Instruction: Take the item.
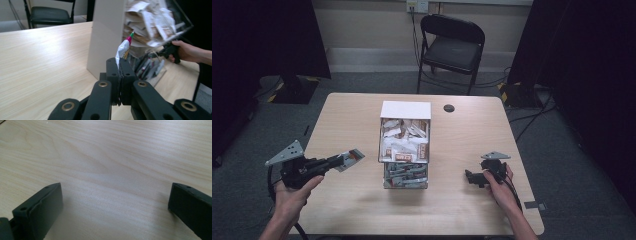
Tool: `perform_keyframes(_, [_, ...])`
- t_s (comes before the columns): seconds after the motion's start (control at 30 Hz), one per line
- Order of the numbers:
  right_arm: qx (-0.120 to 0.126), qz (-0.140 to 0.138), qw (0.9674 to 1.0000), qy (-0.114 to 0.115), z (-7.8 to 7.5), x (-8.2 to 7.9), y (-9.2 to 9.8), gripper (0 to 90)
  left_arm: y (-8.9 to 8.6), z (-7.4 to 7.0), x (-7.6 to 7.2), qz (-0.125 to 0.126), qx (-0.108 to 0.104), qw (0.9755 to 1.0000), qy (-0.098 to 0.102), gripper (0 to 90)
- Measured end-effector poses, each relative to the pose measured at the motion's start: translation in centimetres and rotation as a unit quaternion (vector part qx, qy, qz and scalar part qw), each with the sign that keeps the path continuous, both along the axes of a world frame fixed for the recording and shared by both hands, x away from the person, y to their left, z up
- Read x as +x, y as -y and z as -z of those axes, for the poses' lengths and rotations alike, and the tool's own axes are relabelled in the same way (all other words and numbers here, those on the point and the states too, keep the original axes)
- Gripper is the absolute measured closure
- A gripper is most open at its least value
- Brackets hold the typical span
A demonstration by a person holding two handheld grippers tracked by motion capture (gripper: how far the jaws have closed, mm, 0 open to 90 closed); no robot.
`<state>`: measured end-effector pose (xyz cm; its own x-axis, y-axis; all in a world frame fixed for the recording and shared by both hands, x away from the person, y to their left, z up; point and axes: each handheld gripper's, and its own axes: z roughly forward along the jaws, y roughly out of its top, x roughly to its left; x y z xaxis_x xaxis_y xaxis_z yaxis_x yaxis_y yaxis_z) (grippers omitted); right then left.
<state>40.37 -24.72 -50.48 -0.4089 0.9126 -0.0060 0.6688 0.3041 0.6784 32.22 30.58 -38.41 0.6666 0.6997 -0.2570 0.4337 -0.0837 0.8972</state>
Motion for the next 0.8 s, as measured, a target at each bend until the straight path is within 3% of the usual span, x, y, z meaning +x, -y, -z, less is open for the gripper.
perform_keyframes(0.2, [0.000, 0.000, 1.0000, 0.000, 0.0, 0.0, 0.0, 0.0, 0.1, -0.1, 1.3, -0.012, 0.008, 0.9999, -0.001, 88.7])
perform_keyframes(0.4, [0.000, 0.000, 1.0000, 0.000, 0.0, 0.0, 0.0, 0.0, 0.9, -0.3, 2.0, -0.007, 0.028, 0.9996, -0.004, 88.7])
perform_keyframes(0.8, [0.000, -0.001, 1.0000, 0.000, 0.0, 0.0, 0.0, 0.0, 1.0, 1.2, 4.9, -0.035, 0.035, 0.9987, -0.013, 88.7])
